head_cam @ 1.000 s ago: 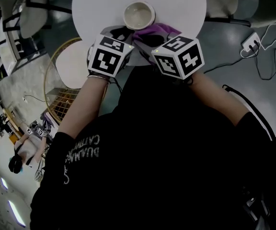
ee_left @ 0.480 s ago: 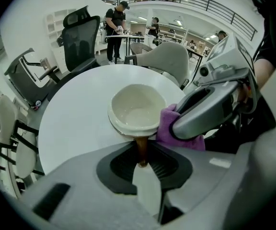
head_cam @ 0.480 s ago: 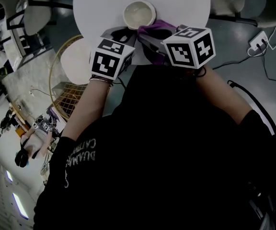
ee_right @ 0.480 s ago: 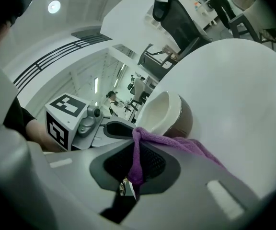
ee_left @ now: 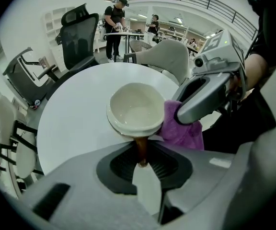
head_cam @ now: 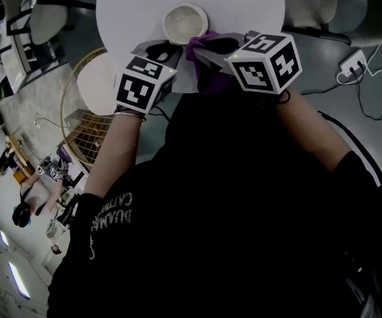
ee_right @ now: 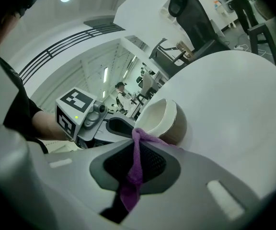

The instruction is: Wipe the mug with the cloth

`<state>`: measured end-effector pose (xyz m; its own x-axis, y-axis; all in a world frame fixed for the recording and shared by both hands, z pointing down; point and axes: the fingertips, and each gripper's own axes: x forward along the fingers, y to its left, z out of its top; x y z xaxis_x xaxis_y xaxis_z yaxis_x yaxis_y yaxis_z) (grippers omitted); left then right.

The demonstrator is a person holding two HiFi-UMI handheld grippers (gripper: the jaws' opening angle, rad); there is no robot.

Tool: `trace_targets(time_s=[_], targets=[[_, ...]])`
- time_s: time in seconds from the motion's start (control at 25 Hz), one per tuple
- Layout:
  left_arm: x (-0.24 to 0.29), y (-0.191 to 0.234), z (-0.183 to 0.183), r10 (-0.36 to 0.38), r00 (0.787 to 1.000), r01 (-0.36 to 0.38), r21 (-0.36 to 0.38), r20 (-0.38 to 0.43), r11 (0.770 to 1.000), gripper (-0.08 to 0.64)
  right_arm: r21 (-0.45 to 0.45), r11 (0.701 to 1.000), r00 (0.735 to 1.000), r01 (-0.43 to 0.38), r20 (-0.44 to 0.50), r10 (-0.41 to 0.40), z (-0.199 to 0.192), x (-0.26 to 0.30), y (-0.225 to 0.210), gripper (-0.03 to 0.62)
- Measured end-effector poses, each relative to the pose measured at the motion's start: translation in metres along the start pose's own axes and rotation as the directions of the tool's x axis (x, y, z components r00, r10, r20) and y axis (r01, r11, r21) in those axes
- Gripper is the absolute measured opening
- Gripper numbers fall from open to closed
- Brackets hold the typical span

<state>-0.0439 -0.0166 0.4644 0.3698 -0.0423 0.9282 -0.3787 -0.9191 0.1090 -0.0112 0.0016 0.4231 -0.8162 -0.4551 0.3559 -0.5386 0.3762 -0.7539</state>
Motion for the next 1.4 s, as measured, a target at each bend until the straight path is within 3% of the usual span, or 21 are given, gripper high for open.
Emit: trace_targets(time_s=[0.44,0.88,1.4], targets=[[0.001,-0.001,0.002,0.018,0.998,-0.015,0.047,-0.060,0.999,0.067,-0.008,1.000,0.999,-0.006,-0.045,0.006,0.006,-0.017,-0.012,0.040],[0.003,0.000,0.003,0.050,0.992,-0.037,0.111,-0.116,0.993,0.075,0.004,1.000,1.000,0.011,-0.016,-0.011,0.026,-0.032,-0.035,0.046],[0.006,-0.006,0.003,0.029,0.989,-0.011,0.133,-0.142,0.991,0.084,-0.004,0.998,0.998,0.058,0.000,-0.058,0.040,-0.035,-0.047,0.048]])
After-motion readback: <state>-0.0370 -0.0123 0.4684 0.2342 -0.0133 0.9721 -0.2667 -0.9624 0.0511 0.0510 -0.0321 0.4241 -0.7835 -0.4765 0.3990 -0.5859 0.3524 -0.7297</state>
